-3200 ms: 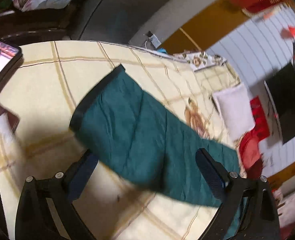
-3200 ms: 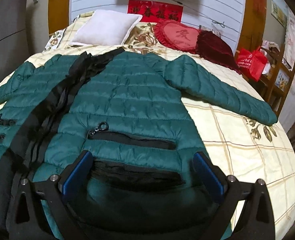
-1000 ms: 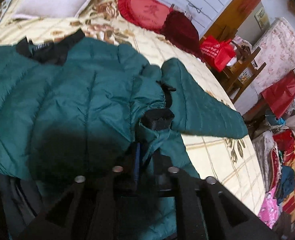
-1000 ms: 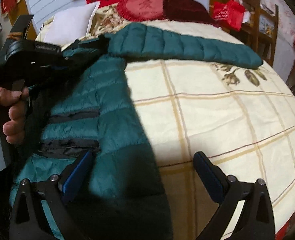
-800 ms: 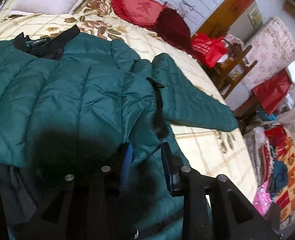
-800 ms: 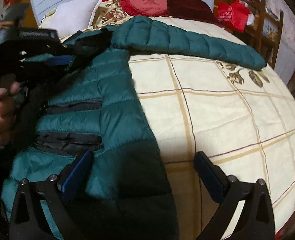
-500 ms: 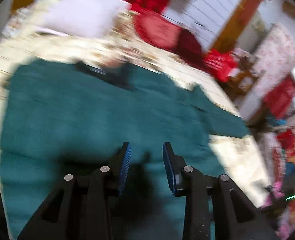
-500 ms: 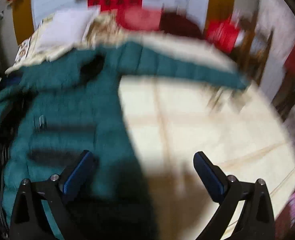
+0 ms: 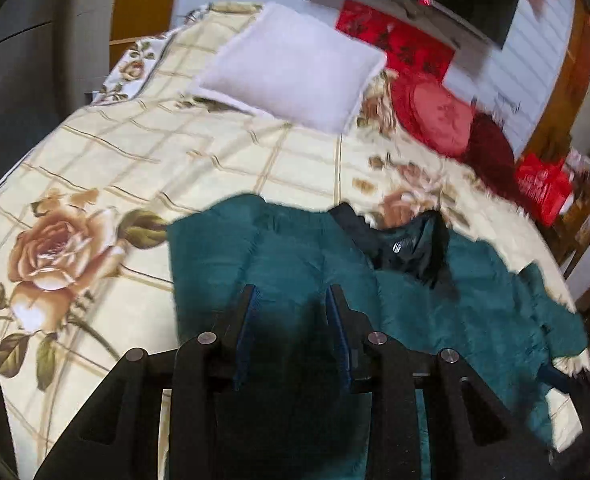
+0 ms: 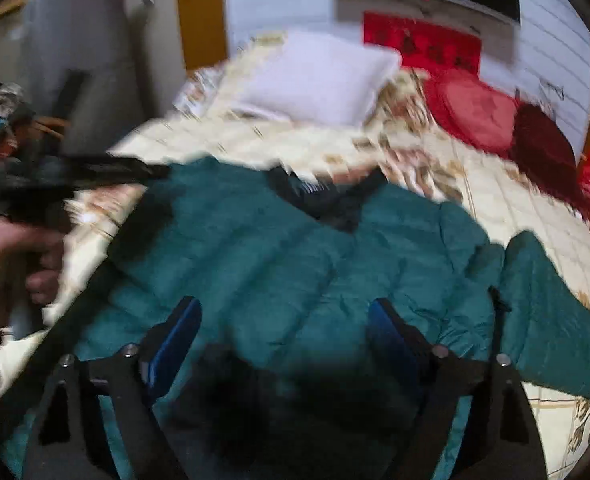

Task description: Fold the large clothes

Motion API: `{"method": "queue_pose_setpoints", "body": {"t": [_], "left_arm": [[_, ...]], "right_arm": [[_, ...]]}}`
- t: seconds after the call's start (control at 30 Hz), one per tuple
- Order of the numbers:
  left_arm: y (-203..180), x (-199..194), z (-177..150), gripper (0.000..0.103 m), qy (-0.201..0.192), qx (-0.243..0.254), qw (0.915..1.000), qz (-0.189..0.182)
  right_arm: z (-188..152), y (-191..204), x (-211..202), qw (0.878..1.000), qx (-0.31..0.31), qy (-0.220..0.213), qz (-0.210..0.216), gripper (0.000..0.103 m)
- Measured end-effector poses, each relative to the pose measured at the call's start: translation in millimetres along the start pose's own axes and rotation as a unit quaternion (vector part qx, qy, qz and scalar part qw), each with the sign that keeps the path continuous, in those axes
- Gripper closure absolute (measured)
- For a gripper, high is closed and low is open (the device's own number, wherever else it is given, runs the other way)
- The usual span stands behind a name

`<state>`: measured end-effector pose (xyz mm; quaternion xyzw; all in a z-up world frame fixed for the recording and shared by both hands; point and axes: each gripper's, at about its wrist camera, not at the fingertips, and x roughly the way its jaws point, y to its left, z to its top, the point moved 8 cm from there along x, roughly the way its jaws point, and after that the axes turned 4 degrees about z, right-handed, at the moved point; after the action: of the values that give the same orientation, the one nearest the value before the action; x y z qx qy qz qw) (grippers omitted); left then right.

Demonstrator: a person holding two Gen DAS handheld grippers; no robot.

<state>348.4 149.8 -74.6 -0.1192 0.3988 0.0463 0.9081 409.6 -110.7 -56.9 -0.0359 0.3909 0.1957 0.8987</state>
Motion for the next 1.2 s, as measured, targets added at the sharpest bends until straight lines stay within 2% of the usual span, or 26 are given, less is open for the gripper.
{"method": "queue_pose_setpoints", "body": {"t": [0.07, 0.1, 0.13, 0.17, 0.3, 0.37, 0.43, 0.5, 0.53, 0.57, 0.63, 0.7, 0.73, 0.8, 0.83, 0.87, 0.9, 0.97, 1.03, 1.17, 1.2], "left_arm": [[5, 18, -9, 0.089, 0.024, -0.001, 0.9995, 0.020], [9, 26, -15, 0.089, 0.034, -0.003, 0.9991, 0.027], [10, 34, -23, 0.089, 0.038, -0.002, 0.9989, 0.027], [9, 36, -27, 0.089, 0.031, 0.003, 0.9992, 0.026], [3, 38, -29, 0.089, 0.010, 0.029, 0.9986, 0.044], [4, 37, -29, 0.088, 0.015, 0.018, 0.9992, 0.033], [8, 33, -26, 0.088, 0.026, 0.008, 0.9994, 0.020], [8, 18, -19, 0.088, 0.017, 0.002, 0.9996, 0.023], [6, 5, -15, 0.088, 0.000, 0.004, 0.9996, 0.028], [0, -10, -11, 0.088, -0.027, 0.011, 0.9994, 0.021], [-16, -30, -10, 0.082, -0.055, 0.019, 0.9983, -0.008], [-27, -29, -18, 0.078, -0.043, 0.013, 0.9986, -0.027], [-34, -22, -26, 0.078, -0.021, 0.012, 0.9990, -0.038], [-42, 5, -49, 0.078, 0.028, 0.029, 0.9988, -0.026], [-41, 13, -57, 0.078, 0.036, 0.034, 0.9986, -0.016], [-41, 14, -59, 0.078, 0.026, 0.036, 0.9989, -0.014], [-41, 11, -60, 0.078, 0.015, 0.035, 0.9992, -0.015], [-40, 6, -61, 0.078, 0.017, 0.023, 0.9994, -0.018], [-39, -7, -59, 0.078, 0.008, 0.016, 0.9996, -0.022], [-34, -35, -69, 0.075, -0.014, 0.012, 0.9996, -0.023], [-34, -38, -74, 0.073, -0.011, 0.013, 0.9996, -0.021]], "right_arm": [[-18, -40, 15, 0.997, 0.060, 0.024, -0.028, 0.015], [-28, -57, 21, 0.994, 0.095, 0.038, -0.027, 0.015], [-38, -67, 23, 0.992, 0.118, 0.039, -0.001, 0.015], [-40, -67, 20, 0.994, 0.110, 0.025, 0.012, 0.015], [-43, -58, 23, 0.996, 0.081, 0.036, 0.003, 0.009], [-40, -55, 25, 0.996, 0.077, 0.039, 0.018, 0.001], [-43, -54, 23, 0.996, 0.069, 0.044, 0.017, 0.001], [-37, -52, 21, 0.996, 0.066, 0.060, 0.006, 0.002], [-32, -52, 11, 0.996, 0.076, 0.055, -0.006, 0.005], [-21, -51, -1, 0.996, 0.088, 0.032, -0.014, 0.005], [2, -46, -16, 0.995, 0.099, -0.011, -0.022, 0.005], [16, -36, -12, 0.995, 0.091, -0.017, -0.032, 0.005], [19, -29, -1, 0.997, 0.075, -0.007, -0.035, 0.005], [10, -26, 27, 0.996, 0.055, 0.033, -0.057, 0.005], [-1, -30, 43, 0.995, 0.061, 0.060, -0.058, 0.003], [-8, -34, 52, 0.994, 0.077, 0.065, -0.046, 0.001], [-9, -38, 52, 0.994, 0.094, 0.048, -0.032, 0.000], [-6, -40, 50, 0.993, 0.102, 0.048, -0.015, 0.000], [-3, -41, 42, 0.994, 0.096, 0.057, -0.020, 0.001], [-3, -49, 6, 0.993, 0.109, 0.005, -0.037, 0.002], [-9, -53, 5, 0.992, 0.120, 0.007, -0.038, 0.002]]}}
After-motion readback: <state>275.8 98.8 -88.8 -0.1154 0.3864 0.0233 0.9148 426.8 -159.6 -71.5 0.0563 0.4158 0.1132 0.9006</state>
